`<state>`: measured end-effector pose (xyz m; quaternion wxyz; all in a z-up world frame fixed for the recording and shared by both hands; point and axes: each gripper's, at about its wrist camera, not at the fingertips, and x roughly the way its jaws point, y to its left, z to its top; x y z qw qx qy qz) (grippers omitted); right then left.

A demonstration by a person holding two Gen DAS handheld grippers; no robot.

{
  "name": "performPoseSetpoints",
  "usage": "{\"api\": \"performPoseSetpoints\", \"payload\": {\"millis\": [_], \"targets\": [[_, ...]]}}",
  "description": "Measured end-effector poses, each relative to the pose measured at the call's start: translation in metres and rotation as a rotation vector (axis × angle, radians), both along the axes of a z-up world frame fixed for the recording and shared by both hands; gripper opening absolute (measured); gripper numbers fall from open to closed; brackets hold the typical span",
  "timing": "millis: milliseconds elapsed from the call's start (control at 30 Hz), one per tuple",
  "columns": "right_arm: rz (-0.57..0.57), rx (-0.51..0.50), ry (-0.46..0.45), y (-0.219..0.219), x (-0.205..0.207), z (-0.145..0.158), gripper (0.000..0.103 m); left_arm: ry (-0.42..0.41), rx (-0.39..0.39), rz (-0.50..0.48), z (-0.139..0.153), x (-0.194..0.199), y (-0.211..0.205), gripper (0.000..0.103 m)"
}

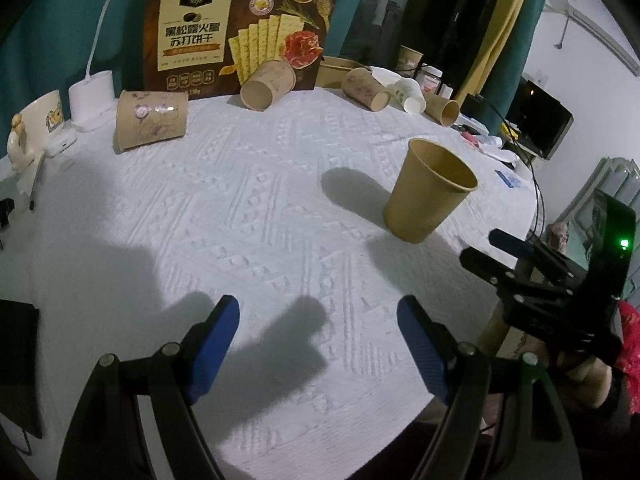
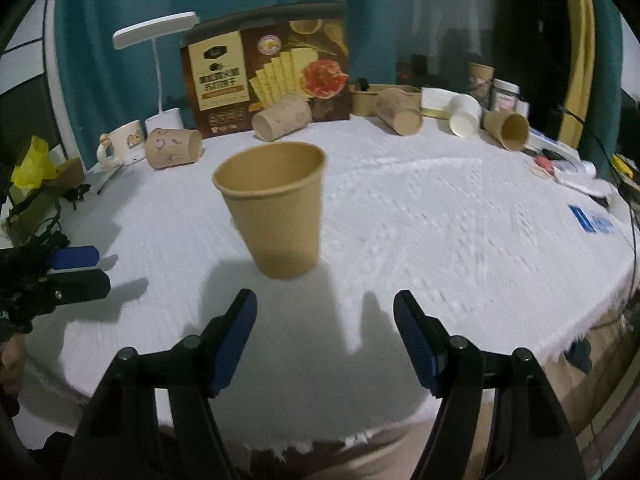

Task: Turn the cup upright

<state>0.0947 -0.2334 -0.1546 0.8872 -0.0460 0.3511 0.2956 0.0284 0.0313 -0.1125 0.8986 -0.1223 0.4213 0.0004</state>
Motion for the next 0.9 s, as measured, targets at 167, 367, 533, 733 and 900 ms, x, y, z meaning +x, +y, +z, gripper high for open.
{"api": "performPoseSetpoints", "payload": {"millis": [167, 367, 533, 733, 900], "targets": [[-0.057, 0.002, 0.02, -0.023, -0.004, 0.001, 0.068, -0.008, 0.037, -0.007, 0.002, 0.0, -0.011, 0.081], [-0.138, 0.031, 0.031, -0.054, -0.006, 0.013, 0.068, -0.04, 0.068, -0.025, 0.014, 0.001, -0.021, 0.081], [-0.189, 0.047, 0.013, -0.073, -0.008, 0.031, 0.068, -0.094, 0.16, -0.039, 0.031, 0.002, -0.036, 0.085], [-0.229, 0.068, -0.041, -0.093, -0.014, 0.062, 0.068, -0.167, 0.132, -0.05, 0.052, 0.003, -0.041, 0.086], [-0.252, 0.087, -0.11, -0.108, -0.024, 0.092, 0.068, -0.298, 0.151, -0.088, 0.081, -0.004, -0.05, 0.087]]}}
